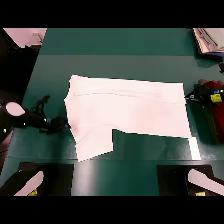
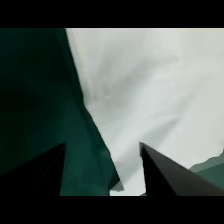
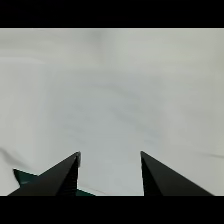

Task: Fold the shirts.

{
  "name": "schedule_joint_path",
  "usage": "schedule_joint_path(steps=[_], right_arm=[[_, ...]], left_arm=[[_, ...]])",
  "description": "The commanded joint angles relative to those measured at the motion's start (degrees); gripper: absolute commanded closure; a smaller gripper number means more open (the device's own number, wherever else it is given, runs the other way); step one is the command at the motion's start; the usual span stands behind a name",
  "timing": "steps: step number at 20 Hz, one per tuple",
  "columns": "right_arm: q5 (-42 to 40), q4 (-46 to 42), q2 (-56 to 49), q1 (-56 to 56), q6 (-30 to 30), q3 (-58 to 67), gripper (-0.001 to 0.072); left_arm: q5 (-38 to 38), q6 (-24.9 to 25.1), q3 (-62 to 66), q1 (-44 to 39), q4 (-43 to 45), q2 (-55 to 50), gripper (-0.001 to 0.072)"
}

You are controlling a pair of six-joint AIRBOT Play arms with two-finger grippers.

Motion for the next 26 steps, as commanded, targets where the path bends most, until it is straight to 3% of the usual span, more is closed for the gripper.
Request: schedule_joint_path(steps=[1, 8, 11, 12, 13, 14, 17, 20, 22, 26], right_arm=[[-0.20, 3.76, 0.81, -0.11, -0.46, -0.92, 0.0281], [0.28, 4.70, 0.81, -0.11, -0.46, -0.92, 0.0281], [0.31, 4.70, 0.81, -0.11, -0.46, -0.92, 0.0281], [0.31, 4.68, 0.83, -0.13, -0.46, -0.92, 0.0281], [0.31, 4.63, 0.83, -0.22, -0.46, -0.92, 0.0281], [0.42, 4.50, 0.83, -0.52, -0.46, -0.92, 0.0281], [2.95, 2.40, 0.83, -3.50, -0.46, -0.94, 0.0281], [5.70, -8.46, 1.90, -7.76, -0.39, -4.74, 0.0280], [4.92, -13.70, 3.37, -11.26, -0.26, -10.88, 0.0279], [-0.35, -13.73, 4.57, -19.78, -0.28, -22.25, 0.0279]], left_arm=[[1.68, -0.20, -7.39, -0.15, -3.69, 2.80, 0.0184], [10.25, -0.76, -9.79, -8.57, -7.65, 2.78, 0.0184], [10.23, -3.02, -9.79, -11.56, -7.67, 2.56, 0.0185], [9.75, -3.32, -9.79, -11.72, -7.82, 2.56, 0.0289], [9.55, -3.23, -9.77, -11.72, -7.87, 2.56, 0.0537], [9.68, -3.21, -9.77, -11.72, -7.96, 2.58, 0.0675], [8.11, -3.19, -6.91, -11.72, -7.65, 2.73, 0.0681], [6.84, -2.47, -0.52, -11.72, -7.50, 2.75, 0.0681], [6.99, -1.31, 3.06, -11.72, -7.61, 2.73, 0.0681], [7.19, -1.22, 4.68, -11.72, -7.69, 2.73, 0.0681]])
